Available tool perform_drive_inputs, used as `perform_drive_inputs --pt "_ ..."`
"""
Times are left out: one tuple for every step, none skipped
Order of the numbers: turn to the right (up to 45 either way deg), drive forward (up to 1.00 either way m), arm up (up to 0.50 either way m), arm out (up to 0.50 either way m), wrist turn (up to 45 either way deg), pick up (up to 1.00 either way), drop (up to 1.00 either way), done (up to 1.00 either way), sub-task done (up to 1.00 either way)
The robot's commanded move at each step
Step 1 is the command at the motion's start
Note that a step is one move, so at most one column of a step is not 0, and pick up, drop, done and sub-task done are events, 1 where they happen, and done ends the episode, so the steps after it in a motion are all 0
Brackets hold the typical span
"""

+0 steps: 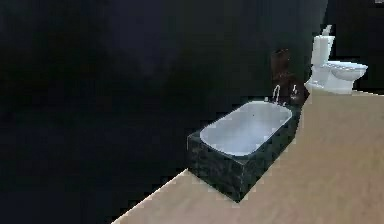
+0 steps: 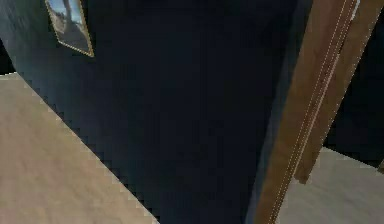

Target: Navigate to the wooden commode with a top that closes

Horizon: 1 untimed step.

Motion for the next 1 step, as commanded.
perform_drive_inputs --pt "39.0 0.0 0.0 0.0 0.0 0.0 0.0 0.0 0.0"
